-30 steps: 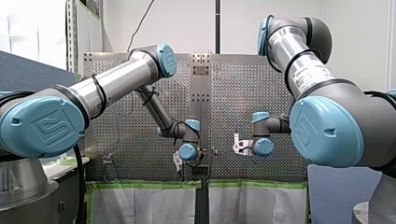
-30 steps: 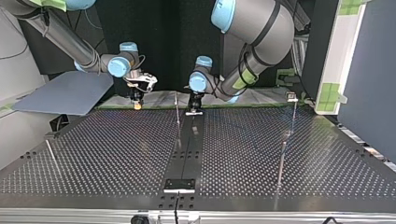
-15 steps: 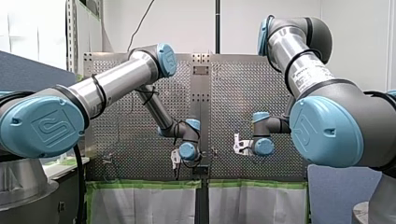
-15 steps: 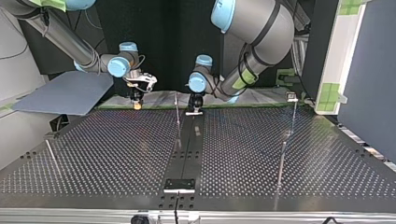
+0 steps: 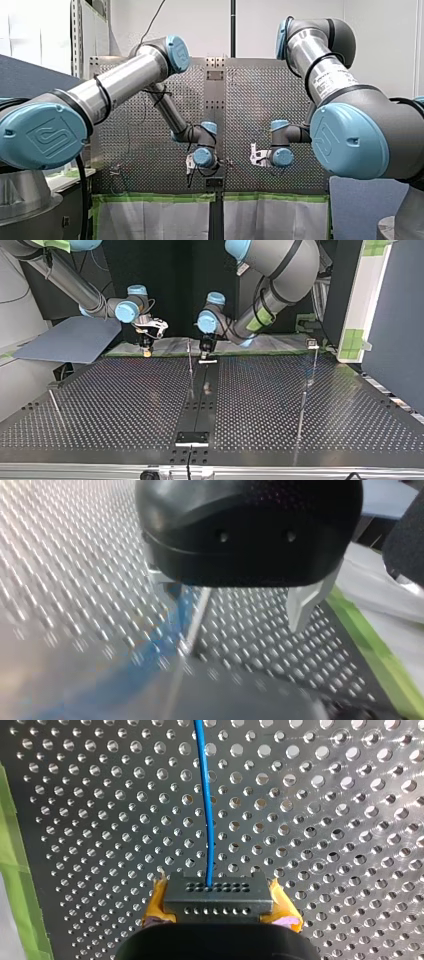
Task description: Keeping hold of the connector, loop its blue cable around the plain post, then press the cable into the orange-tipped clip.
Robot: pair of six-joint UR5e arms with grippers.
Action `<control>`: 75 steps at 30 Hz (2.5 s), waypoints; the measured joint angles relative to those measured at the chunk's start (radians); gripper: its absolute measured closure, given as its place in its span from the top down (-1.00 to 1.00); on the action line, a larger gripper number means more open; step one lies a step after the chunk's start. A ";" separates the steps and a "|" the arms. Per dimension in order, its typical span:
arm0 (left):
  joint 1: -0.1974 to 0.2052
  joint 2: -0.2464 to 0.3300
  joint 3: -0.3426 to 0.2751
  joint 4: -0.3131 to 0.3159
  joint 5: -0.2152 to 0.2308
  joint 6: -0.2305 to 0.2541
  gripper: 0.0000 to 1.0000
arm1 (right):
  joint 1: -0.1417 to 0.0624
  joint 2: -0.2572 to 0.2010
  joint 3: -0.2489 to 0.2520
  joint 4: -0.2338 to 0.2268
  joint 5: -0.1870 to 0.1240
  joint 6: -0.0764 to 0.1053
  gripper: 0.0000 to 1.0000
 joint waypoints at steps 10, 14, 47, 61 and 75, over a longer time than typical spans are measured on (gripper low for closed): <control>-0.088 0.052 -0.101 0.044 -0.073 0.079 1.00 | 0.000 0.000 0.000 0.026 0.000 0.000 -1.00; -0.127 0.052 -0.133 0.037 -0.107 0.081 1.00 | 0.000 0.000 0.000 0.034 0.000 0.000 -1.00; -0.180 0.052 -0.144 0.109 -0.166 0.024 1.00 | -0.002 0.000 0.000 0.036 -0.015 0.000 -1.00; -0.201 0.067 -0.158 0.092 -0.229 0.040 1.00 | -0.006 0.000 0.000 0.035 -0.018 0.001 -1.00; -0.238 0.199 -0.291 0.210 -0.246 0.002 1.00 | -0.007 0.000 0.000 0.048 -0.026 0.003 -1.00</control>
